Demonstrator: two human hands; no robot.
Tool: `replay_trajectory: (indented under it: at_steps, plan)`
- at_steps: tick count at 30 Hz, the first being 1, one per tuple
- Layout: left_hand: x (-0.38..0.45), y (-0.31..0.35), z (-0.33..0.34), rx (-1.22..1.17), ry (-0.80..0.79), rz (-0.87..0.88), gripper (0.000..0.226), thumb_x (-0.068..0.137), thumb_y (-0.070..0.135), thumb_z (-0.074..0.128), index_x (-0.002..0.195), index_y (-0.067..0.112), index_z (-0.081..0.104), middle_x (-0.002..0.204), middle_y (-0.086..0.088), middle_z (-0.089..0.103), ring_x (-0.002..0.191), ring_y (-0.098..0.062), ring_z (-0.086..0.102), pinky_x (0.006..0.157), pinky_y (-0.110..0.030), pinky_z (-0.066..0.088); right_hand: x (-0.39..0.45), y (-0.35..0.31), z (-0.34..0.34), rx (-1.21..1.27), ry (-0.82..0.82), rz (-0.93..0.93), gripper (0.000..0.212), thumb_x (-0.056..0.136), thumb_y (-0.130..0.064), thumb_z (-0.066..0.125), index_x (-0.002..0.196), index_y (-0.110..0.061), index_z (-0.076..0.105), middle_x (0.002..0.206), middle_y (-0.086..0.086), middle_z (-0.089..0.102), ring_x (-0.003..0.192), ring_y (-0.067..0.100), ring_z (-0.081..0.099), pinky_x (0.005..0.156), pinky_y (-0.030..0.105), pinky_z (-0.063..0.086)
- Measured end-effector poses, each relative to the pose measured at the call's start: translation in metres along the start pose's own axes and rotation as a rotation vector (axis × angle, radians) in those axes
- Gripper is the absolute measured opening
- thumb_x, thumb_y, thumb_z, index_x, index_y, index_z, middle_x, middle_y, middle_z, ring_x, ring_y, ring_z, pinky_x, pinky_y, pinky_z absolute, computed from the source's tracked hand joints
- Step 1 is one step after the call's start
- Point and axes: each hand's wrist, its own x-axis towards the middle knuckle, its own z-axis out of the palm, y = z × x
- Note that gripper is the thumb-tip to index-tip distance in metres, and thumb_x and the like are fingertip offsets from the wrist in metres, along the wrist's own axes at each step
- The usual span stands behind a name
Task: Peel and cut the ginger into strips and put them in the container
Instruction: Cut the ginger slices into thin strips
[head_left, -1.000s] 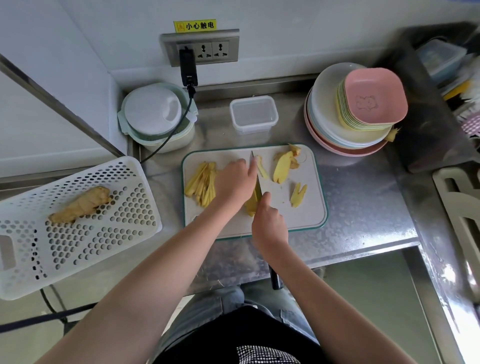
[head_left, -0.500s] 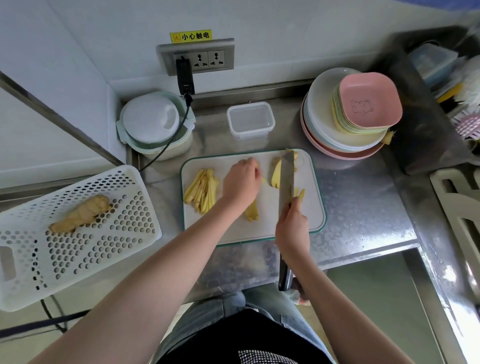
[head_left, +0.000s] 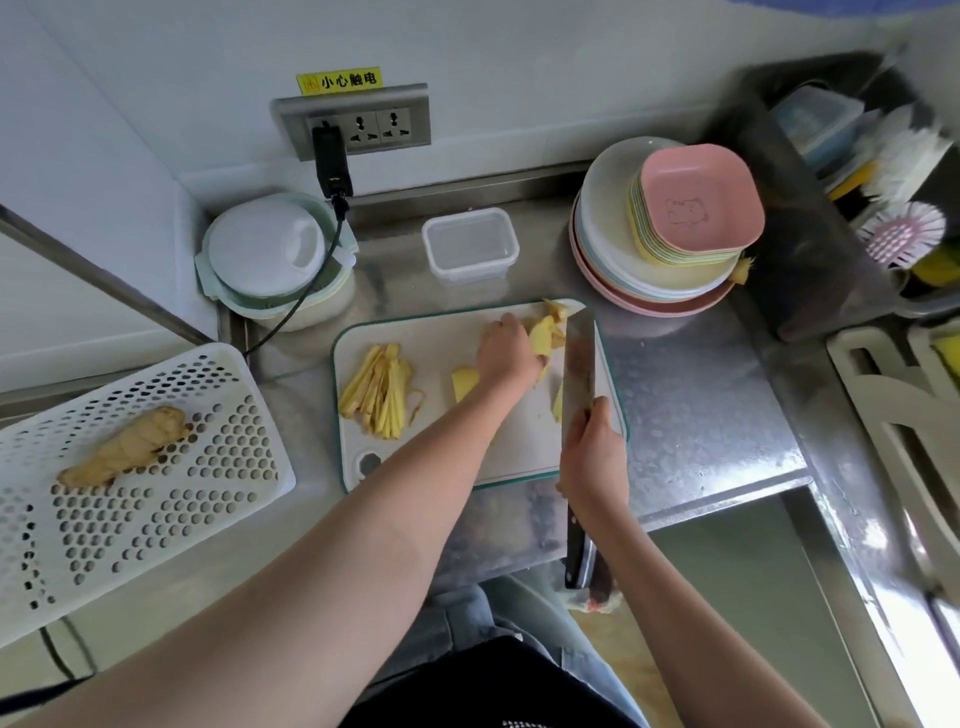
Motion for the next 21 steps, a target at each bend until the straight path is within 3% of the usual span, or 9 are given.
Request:
replay_trajectory:
  at_steps: [3, 7, 10, 12, 14, 16, 18, 21]
  plan:
    - [0.002, 0.005, 0.003, -0.062, -0.038, -0.049, 0.061, 0.076, 0.026, 0.077, 0.123, 0.002, 0.044, 0.125, -0.015, 0.056, 0.12, -0.032, 0.049, 0.094, -0.037, 0.042, -0.001, 0.002, -0.006, -0.009, -0.012, -0.006, 0.018, 0.102, -0.027, 0.026, 0.089, -0.016, 0.032, 0.077, 0.009, 0.052, 0.062, 0.032, 0.057, 0.052, 0.054, 0.055]
    - [0.003, 0.003, -0.003, -0.198, -0.073, -0.122, 0.037, 0.074, 0.023, 0.079, 0.103, 0.005, 0.064, 0.109, -0.011, 0.068, 0.103, -0.027, 0.062, 0.083, -0.03, 0.048, 0.0, 0.006, -0.015, -0.032, -0.02, -0.02, 0.016, 0.102, -0.024, 0.027, 0.089, -0.015, 0.031, 0.079, 0.01, 0.053, 0.061, 0.031, 0.056, 0.053, 0.053, 0.055]
    - [-0.003, 0.001, -0.008, -0.272, -0.098, -0.126, 0.029, 0.075, 0.02, 0.076, 0.097, 0.005, 0.065, 0.104, -0.01, 0.067, 0.101, -0.026, 0.061, 0.086, -0.033, 0.05, -0.001, 0.007, -0.015, -0.031, -0.02, -0.008, 0.017, 0.102, -0.024, 0.026, 0.089, -0.015, 0.032, 0.082, 0.011, 0.053, 0.063, 0.033, 0.056, 0.054, 0.054, 0.055]
    - [-0.009, 0.001, -0.016, -0.38, -0.057, -0.127, 0.014, 0.076, 0.015, 0.073, 0.079, 0.013, 0.059, 0.087, -0.004, 0.062, 0.088, -0.023, 0.059, 0.073, -0.03, 0.049, -0.001, 0.004, -0.015, -0.009, -0.023, -0.001, 0.019, 0.102, -0.027, 0.026, 0.089, -0.015, 0.033, 0.083, 0.011, 0.052, 0.064, 0.034, 0.057, 0.055, 0.054, 0.055]
    - [-0.017, -0.008, -0.029, -0.529, 0.011, -0.174, 0.023, 0.072, 0.01, 0.075, 0.08, 0.016, 0.054, 0.08, 0.002, 0.057, 0.076, -0.02, 0.058, 0.063, -0.027, 0.048, -0.001, -0.001, -0.012, 0.001, -0.024, -0.01, 0.021, 0.102, -0.029, 0.026, 0.09, -0.014, 0.034, 0.081, 0.009, 0.051, 0.064, 0.035, 0.057, 0.055, 0.054, 0.055]
    - [-0.029, -0.028, -0.039, -0.654, 0.065, -0.189, 0.033, 0.068, 0.004, 0.078, 0.087, 0.016, 0.054, 0.077, 0.004, 0.058, 0.064, -0.018, 0.06, 0.063, -0.032, 0.054, -0.001, -0.004, -0.008, 0.015, -0.031, -0.026, 0.021, 0.102, -0.028, 0.027, 0.089, -0.013, 0.035, 0.08, 0.008, 0.05, 0.066, 0.036, 0.057, 0.054, 0.055, 0.055]
    - [-0.045, -0.053, -0.041, -0.702, 0.078, -0.187, 0.035, 0.067, -0.002, 0.079, 0.08, 0.017, 0.054, 0.075, 0.001, 0.059, 0.056, -0.016, 0.058, 0.057, -0.035, 0.057, -0.002, -0.007, -0.004, 0.015, -0.054, -0.041, 0.018, 0.102, -0.026, 0.027, 0.089, -0.015, 0.032, 0.078, 0.01, 0.05, 0.065, 0.037, 0.056, 0.055, 0.056, 0.054]
    - [-0.069, -0.078, -0.036, -0.738, 0.03, -0.286, 0.033, 0.068, -0.005, 0.079, 0.083, 0.012, 0.055, 0.076, -0.004, 0.058, 0.056, -0.013, 0.055, 0.039, -0.022, 0.05, -0.004, -0.012, 0.005, -0.01, -0.101, -0.068, 0.016, 0.101, -0.026, 0.026, 0.09, -0.016, 0.032, 0.078, 0.013, 0.052, 0.064, 0.037, 0.057, 0.054, 0.056, 0.054]
